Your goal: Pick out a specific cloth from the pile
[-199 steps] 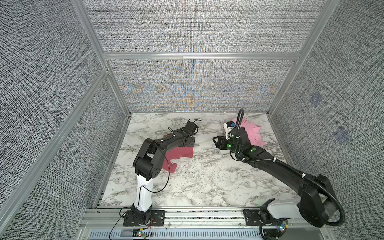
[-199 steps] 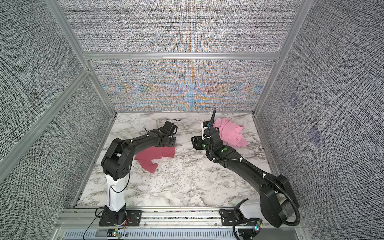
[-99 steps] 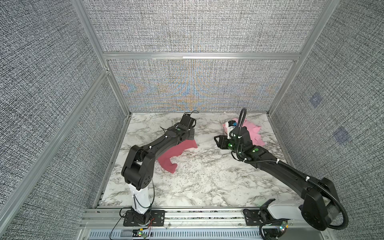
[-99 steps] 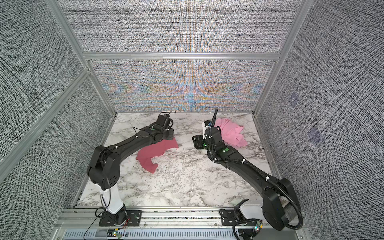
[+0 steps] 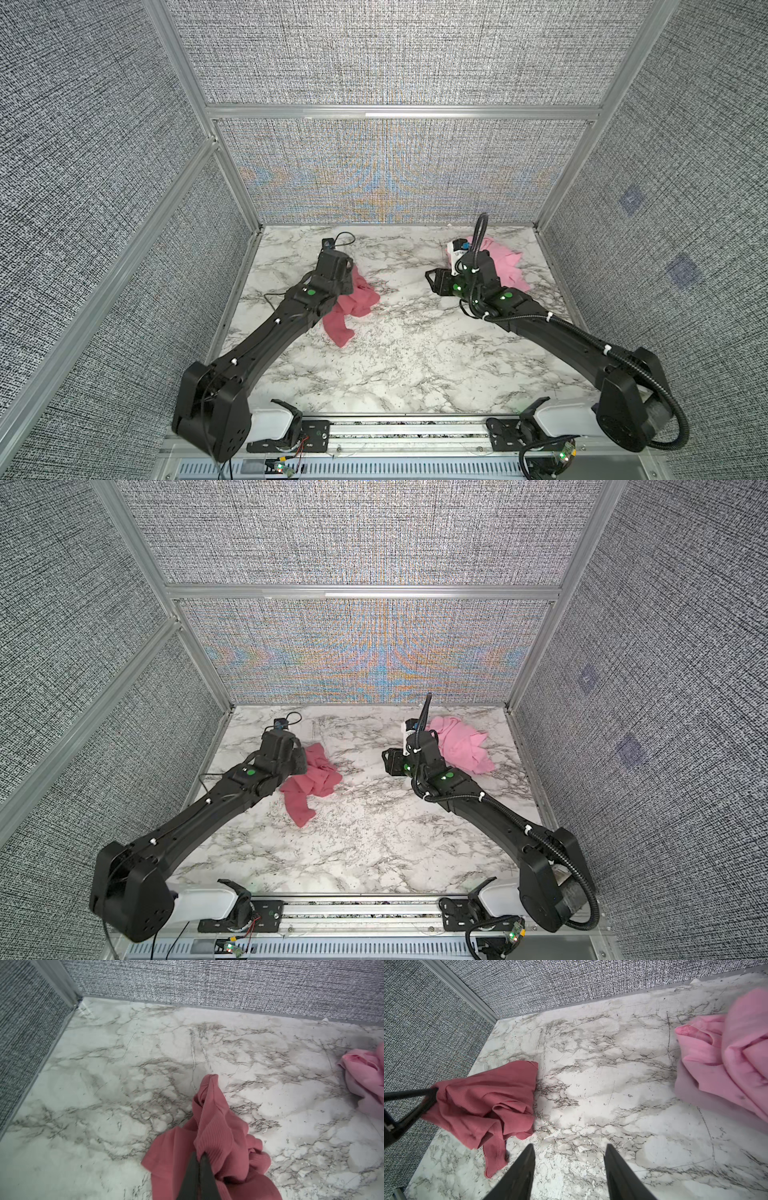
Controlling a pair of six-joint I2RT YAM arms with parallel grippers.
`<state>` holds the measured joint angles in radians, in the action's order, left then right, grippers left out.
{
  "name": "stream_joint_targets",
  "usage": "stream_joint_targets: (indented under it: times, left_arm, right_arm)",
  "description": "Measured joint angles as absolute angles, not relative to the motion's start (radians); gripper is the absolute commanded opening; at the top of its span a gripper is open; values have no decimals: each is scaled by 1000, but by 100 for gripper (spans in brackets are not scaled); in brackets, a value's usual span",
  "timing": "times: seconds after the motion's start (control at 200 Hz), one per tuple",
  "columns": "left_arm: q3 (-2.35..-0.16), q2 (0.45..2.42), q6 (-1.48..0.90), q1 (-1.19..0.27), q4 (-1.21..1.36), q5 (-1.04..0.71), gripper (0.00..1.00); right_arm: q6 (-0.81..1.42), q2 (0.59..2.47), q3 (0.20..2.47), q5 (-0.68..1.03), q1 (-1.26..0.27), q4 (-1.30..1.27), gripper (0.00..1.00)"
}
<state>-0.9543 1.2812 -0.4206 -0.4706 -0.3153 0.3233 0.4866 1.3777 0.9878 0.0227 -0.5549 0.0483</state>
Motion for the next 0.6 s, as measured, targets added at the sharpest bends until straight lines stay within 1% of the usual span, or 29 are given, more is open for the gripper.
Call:
stream_joint_targets:
  times: [0.1,0.215,0.6]
  left_arm:
    - [-867,1205,-438,-437,-319,338,0]
    - [-791,1159,-458,-414,-335,348,0]
    - [-634,1171,-536,-408,-378,313,0]
  right_arm:
    - [489,1398,999,37,-556,42,55]
    - [490,1416,1008,58,-556,36,55]
    - [493,1447,1029,87,-556,26,55]
